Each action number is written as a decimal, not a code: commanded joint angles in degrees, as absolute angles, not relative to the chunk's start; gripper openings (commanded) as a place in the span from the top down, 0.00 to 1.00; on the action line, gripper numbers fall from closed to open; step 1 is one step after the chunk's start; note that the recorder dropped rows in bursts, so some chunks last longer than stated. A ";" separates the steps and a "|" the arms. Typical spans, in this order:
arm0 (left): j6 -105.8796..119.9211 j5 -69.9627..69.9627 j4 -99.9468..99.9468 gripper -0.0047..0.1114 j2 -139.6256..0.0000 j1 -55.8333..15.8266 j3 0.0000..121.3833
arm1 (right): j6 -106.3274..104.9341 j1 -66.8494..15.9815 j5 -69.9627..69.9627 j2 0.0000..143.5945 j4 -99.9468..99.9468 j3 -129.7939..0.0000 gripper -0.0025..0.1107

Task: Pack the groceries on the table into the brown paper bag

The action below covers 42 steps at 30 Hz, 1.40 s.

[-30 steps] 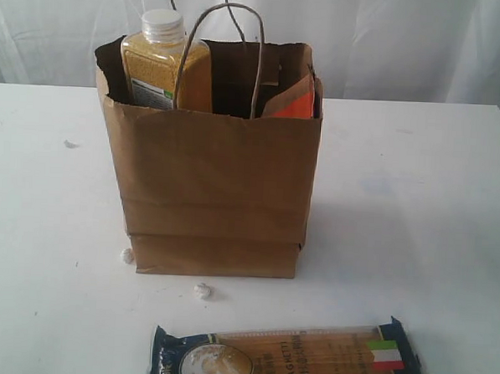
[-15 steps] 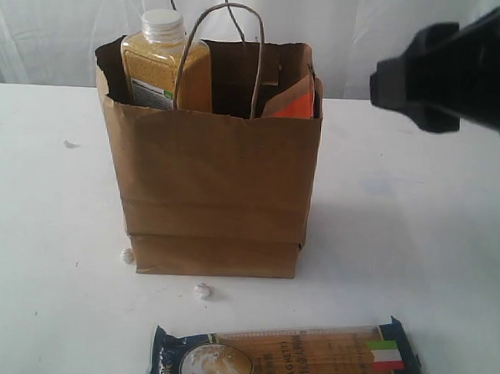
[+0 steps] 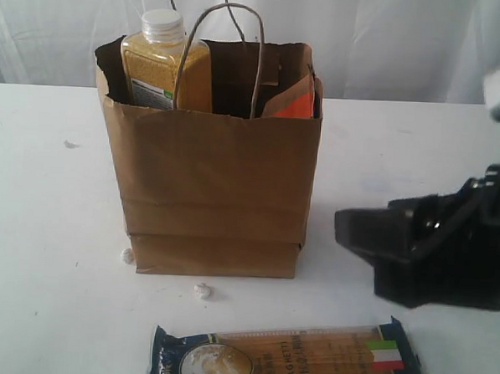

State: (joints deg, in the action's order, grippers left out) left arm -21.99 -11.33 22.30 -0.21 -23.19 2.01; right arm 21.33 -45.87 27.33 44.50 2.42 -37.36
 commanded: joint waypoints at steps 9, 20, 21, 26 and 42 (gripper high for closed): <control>-22.02 -11.15 22.82 0.96 0.00 -22.95 1.77 | 19.71 -53.31 4.73 64.64 0.77 -33.21 0.50; -22.02 -11.15 22.82 0.96 0.00 -22.95 1.77 | 19.71 -53.31 -3.17 91.76 -0.50 -38.63 0.50; -22.02 -11.15 22.82 0.96 0.00 -22.95 1.77 | 19.71 -53.31 -3.17 93.17 -0.50 -39.76 0.50; -22.02 -11.15 22.82 0.96 0.00 -22.95 1.77 | 18.99 -52.49 -2.95 98.58 -0.50 -45.07 0.50; -22.02 -11.15 22.82 0.96 0.00 -22.95 1.77 | 16.72 -50.22 9.66 107.00 0.00 -56.23 0.52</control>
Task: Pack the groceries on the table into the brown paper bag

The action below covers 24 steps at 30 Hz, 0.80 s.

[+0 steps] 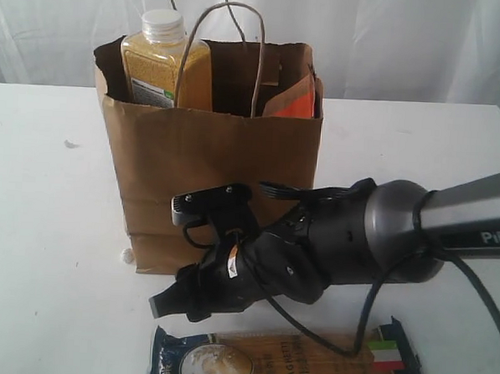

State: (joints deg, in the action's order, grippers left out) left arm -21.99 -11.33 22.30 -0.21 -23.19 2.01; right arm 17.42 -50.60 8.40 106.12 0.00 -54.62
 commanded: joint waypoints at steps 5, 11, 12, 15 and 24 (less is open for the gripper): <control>-22.02 -11.15 22.82 0.96 0.00 -22.95 1.77 | 16.72 -50.22 11.75 110.47 0.00 -59.39 0.59; -22.02 -11.15 22.82 0.96 0.00 -22.95 1.77 | 16.72 -50.22 13.65 112.22 0.00 -60.69 0.66; -22.02 -11.15 22.82 0.96 0.00 -22.95 1.77 | 16.72 -50.22 13.79 112.36 0.00 -60.69 0.73; -22.02 -11.15 22.82 0.96 0.00 -22.95 1.77 | 16.72 -50.22 13.79 112.46 0.00 -60.69 0.85; -22.02 -11.15 22.82 0.96 0.00 -22.95 1.77 | 16.72 -51.59 20.04 104.84 0.59 -60.69 0.98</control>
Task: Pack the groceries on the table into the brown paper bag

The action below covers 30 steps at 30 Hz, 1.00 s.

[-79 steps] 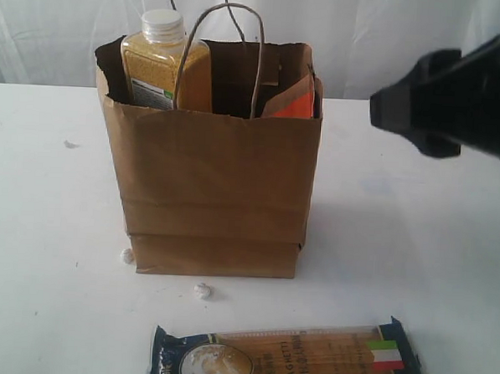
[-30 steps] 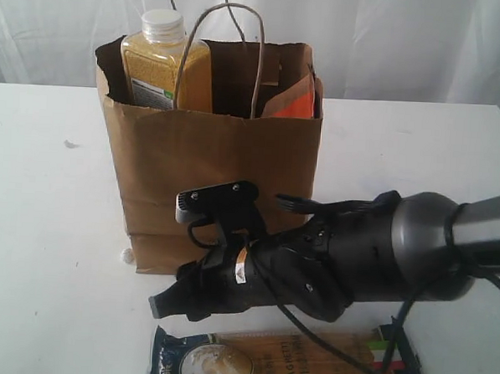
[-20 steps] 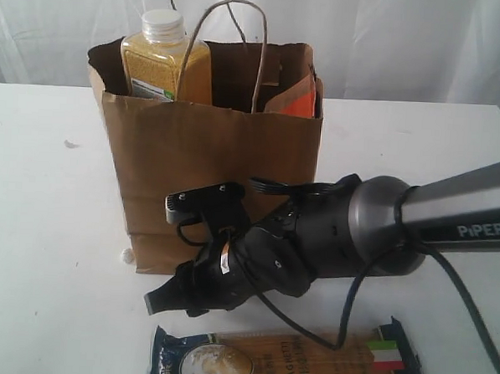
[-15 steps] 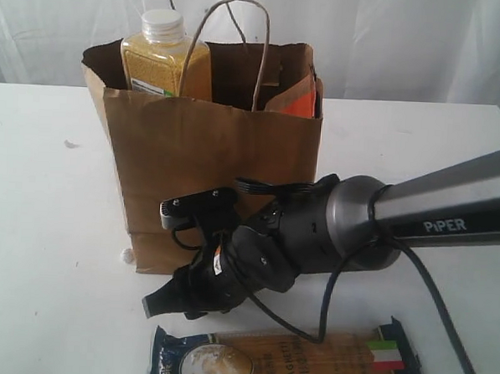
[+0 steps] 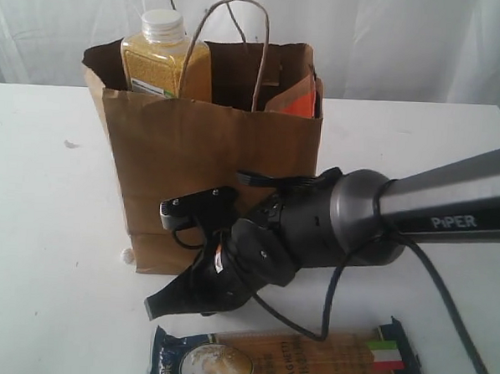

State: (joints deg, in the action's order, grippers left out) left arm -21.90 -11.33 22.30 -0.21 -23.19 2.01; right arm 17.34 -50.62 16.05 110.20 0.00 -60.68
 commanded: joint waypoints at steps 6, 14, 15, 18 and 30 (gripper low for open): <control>-22.02 -11.15 22.82 0.96 0.00 -22.95 1.77 | 18.17 -55.93 29.78 91.10 6.29 -60.69 0.98; -22.02 -11.15 22.82 0.96 0.00 -22.95 1.77 | 38.02 -56.82 38.63 71.40 30.78 -60.69 0.98; -22.02 -11.15 22.82 0.96 0.00 -22.95 1.77 | 41.93 -56.73 39.61 69.41 35.03 -60.73 0.98; -22.02 -11.15 22.82 0.96 0.00 -22.95 1.77 | 45.51 -55.23 40.86 66.05 39.59 -61.85 0.98; -22.02 -11.15 22.82 0.96 0.00 -22.95 1.77 | 40.87 -45.31 40.28 74.31 35.78 -74.58 0.98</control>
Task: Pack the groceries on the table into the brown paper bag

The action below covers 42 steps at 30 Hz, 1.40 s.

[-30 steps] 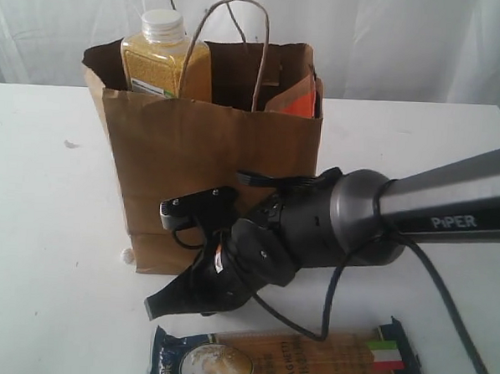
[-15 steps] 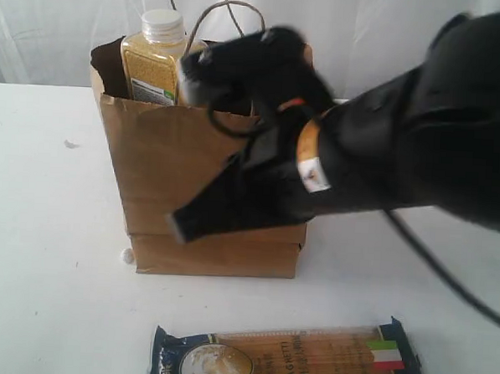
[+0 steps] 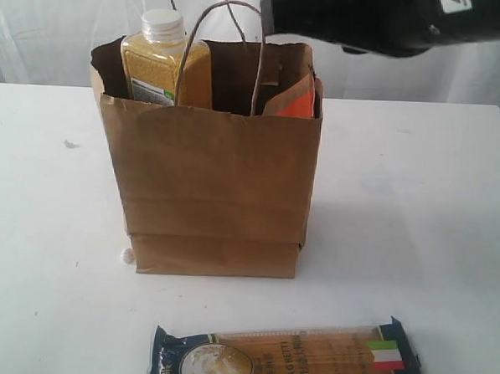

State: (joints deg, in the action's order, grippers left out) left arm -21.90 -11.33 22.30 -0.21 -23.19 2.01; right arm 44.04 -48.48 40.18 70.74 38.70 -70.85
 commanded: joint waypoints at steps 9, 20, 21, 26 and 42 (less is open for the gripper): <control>-22.02 -11.15 22.82 0.96 0.00 -22.95 1.77 | 25.24 -39.49 42.71 84.78 19.12 -81.63 0.96; -22.02 -11.15 22.82 0.96 0.00 -22.95 1.77 | 22.42 -39.50 41.56 84.84 17.98 -82.89 0.42; -22.02 -11.15 22.82 0.96 0.00 -22.95 1.77 | 22.42 -39.59 40.31 83.06 17.87 -82.89 0.42; -22.02 -11.15 22.82 0.96 0.00 -22.95 1.77 | 22.16 -40.30 42.90 73.84 17.63 -82.68 0.46; -22.02 -11.15 22.82 0.96 0.00 -22.95 1.77 | 46.52 -56.41 44.63 50.63 27.81 -52.22 0.95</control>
State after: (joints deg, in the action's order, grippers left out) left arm -21.90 -11.33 22.30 -0.21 -23.19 2.01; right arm 41.62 -55.48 45.86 54.33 26.16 -58.08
